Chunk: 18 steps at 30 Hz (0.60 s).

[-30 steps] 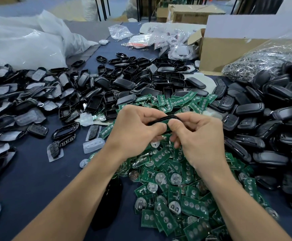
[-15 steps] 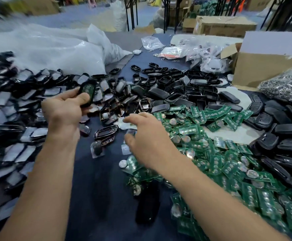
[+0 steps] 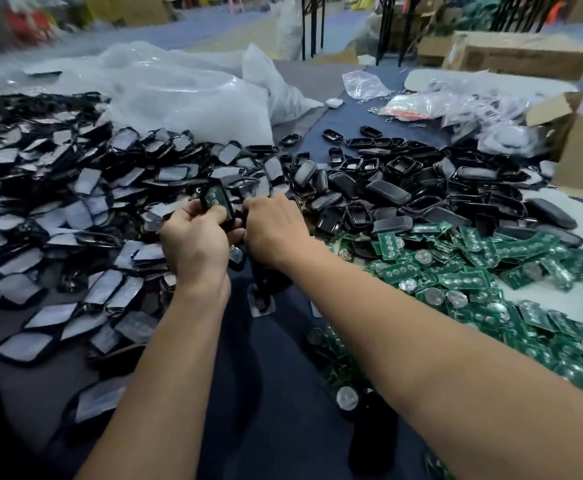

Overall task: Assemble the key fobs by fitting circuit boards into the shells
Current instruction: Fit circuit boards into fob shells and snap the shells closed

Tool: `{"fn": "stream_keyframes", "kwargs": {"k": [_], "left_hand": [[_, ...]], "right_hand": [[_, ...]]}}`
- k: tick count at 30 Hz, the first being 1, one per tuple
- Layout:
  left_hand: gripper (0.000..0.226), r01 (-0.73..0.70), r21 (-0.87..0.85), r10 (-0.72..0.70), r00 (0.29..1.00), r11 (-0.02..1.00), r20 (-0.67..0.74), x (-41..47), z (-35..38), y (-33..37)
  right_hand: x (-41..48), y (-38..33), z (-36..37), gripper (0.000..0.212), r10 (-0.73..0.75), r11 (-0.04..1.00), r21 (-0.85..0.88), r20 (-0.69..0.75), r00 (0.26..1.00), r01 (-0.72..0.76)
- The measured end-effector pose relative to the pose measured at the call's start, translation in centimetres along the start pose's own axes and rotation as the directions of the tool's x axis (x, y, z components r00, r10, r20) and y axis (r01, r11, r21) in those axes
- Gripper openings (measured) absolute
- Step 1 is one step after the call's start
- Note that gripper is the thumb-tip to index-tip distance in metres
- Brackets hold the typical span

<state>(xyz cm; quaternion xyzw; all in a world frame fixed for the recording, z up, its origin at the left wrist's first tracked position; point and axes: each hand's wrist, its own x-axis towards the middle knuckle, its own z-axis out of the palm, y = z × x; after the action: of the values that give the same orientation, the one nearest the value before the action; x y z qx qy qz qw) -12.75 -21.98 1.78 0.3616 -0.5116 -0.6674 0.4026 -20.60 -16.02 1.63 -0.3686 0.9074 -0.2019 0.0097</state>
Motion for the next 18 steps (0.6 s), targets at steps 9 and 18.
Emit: {"fn": "stream_keyframes", "kwargs": {"k": [9,18], "left_hand": [[0.012,0.181,-0.113,-0.167,0.978,0.977,0.128,-0.7,0.2,0.7],[0.016,0.121,0.167,-0.196,0.799,0.978,0.569,-9.2,6.6,-0.6]], "right_hand": [[-3.5,1.1,-2.5,0.018,0.006,1.0,-0.008,-0.19,0.982,-0.007],[-17.4,10.5,-11.4,0.029,0.343,0.869,0.447,-0.234,0.91,-0.212]]}}
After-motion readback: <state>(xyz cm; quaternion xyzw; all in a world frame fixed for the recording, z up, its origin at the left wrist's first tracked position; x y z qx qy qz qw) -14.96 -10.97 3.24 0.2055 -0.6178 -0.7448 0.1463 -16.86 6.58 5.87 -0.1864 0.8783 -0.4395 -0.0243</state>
